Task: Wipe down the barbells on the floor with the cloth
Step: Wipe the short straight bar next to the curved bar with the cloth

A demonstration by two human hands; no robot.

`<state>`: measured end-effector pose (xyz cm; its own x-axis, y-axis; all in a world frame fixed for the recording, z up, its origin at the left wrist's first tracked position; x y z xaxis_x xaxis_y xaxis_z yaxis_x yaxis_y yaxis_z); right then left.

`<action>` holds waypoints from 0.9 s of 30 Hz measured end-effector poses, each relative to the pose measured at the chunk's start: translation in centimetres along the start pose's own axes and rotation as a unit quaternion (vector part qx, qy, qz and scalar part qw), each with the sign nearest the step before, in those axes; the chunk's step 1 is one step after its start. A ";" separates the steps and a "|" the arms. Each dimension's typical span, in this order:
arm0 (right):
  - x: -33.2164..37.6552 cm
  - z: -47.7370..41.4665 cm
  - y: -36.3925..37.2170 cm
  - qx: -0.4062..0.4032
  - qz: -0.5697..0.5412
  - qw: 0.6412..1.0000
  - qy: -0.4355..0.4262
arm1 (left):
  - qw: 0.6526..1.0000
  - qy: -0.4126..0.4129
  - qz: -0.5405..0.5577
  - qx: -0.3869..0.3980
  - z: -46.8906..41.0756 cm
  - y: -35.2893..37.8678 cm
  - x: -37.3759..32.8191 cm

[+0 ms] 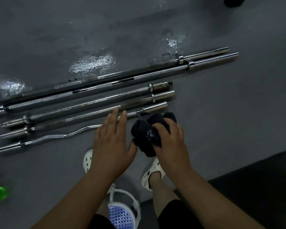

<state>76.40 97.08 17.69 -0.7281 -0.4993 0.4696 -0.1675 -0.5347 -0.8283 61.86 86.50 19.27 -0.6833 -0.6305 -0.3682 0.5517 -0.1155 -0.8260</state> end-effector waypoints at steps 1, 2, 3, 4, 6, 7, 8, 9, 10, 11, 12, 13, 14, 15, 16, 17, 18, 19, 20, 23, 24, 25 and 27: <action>-0.2 -0.1 0.1 0.003 -0.003 1.000 0.003 | 1.000 -0.001 -0.001 -0.001 -0.1 0.2 0.2; -0.3 -0.2 0.2 0.003 -0.004 1.000 0.005 | 1.000 -0.002 -0.002 0.000 -0.2 0.4 0.5; -0.3 -0.2 0.4 0.001 -0.005 1.000 0.003 | 1.000 -0.002 -0.003 0.002 -0.4 0.6 0.9; -0.2 -0.2 0.5 -0.003 -0.006 1.000 0.000 | 1.000 -0.001 -0.004 0.005 -0.6 0.7 1.3; 0.3 -0.3 0.8 -0.016 -0.005 1.000 -0.009 | 1.000 0.005 0.000 0.016 -1.1 1.2 2.2; 0.5 -0.4 1.0 -0.025 -0.002 1.000 -0.011 | 1.000 0.009 0.004 0.023 -1.4 1.5 2.7; 0.8 -0.6 1.2 -0.033 -0.006 0.999 -0.009 | 0.999 0.013 0.008 0.030 -1.7 1.8 3.3; 0.8 -0.8 1.6 -0.037 -0.020 0.999 0.002 | 0.999 0.020 0.009 0.038 -2.1 2.3 3.8; 0.6 -1.0 2.1 -0.036 -0.044 0.998 0.017 | 0.999 0.027 0.008 0.044 -2.5 2.9 4.4; 0.3 -1.3 2.8 -0.029 -0.072 0.996 0.036 | 0.998 0.035 0.006 0.050 -3.1 3.5 4.9; -0.1 -1.6 3.8 -0.018 -0.097 0.993 0.060 | 0.998 0.043 0.004 0.054 -3.6 4.2 5.5; -0.7 -1.9 4.9 -0.005 -0.119 0.989 0.089 | 0.997 0.049 0.004 0.058 -4.3 5.1 6.2; -1.5 -2.2 6.2 0.004 -0.136 0.983 0.124 | 0.997 0.051 0.006 0.060 -5.0 6.0 7.0; -2.4 -2.5 7.6 0.007 -0.152 0.976 0.155 | 0.997 0.050 0.008 0.063 -5.8 7.0 8.0; -3.4 -2.9 9.0 0.008 -0.165 0.970 0.181 | 0.997 0.049 0.007 0.066 -6.6 8.3 9.0; -4.6 -3.3 10.6 0.014 -0.173 0.964 0.202 | 0.997 0.048 0.003 0.069 -7.4 9.9 10.1; -5.8 -3.7 12.2 0.026 -0.174 0.960 0.216 | 0.996 0.049 -0.004 0.068 -8.2 11.5 11.0; -7.1 -4.3 14.0 0.037 -0.170 0.958 0.229 | 0.996 0.054 -0.015 0.068 -9.0 13.4 11.9; -8.5 -4.8 15.8 0.042 -0.163 0.956 0.241 | 0.996 0.059 -0.026 0.069 -10.0 15.5 12.8; -13.0 -7.1 22.0 0.046 -0.140 0.959 0.243 | 0.992 0.082 -0.056 0.073 -13.7 22.2 14.9; -14.3 -8.1 24.4 0.057 -0.123 0.963 0.233 | 0.991 0.093 -0.066 0.075 -15.1 24.4 15.5; -15.6 -9.1 27.0 0.079 -0.098 0.968 0.219 | 0.988 0.107 -0.077 0.074 -16.6 26.5 16.1; -17.7 -11.3 32.3 0.131 -0.033 0.972 0.190 | 0.981 0.148 -0.108 0.066 -19.5 30.4 17.2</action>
<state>76.33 96.32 -20.85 -0.9231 -0.1953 0.3312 -0.0845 -0.7373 -0.6703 57.55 87.16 -20.49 -0.8894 -0.3319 -0.3145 0.4222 -0.3321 -0.8435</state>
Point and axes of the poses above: each hand's wrist, its own z-axis away from the middle knuckle, its own y-axis out of the palm, x = y × z, the point moved 4 cm from there along -z, towards the middle knuckle, and after that the axes turned 3 degrees about x, right-handed, at the moved point
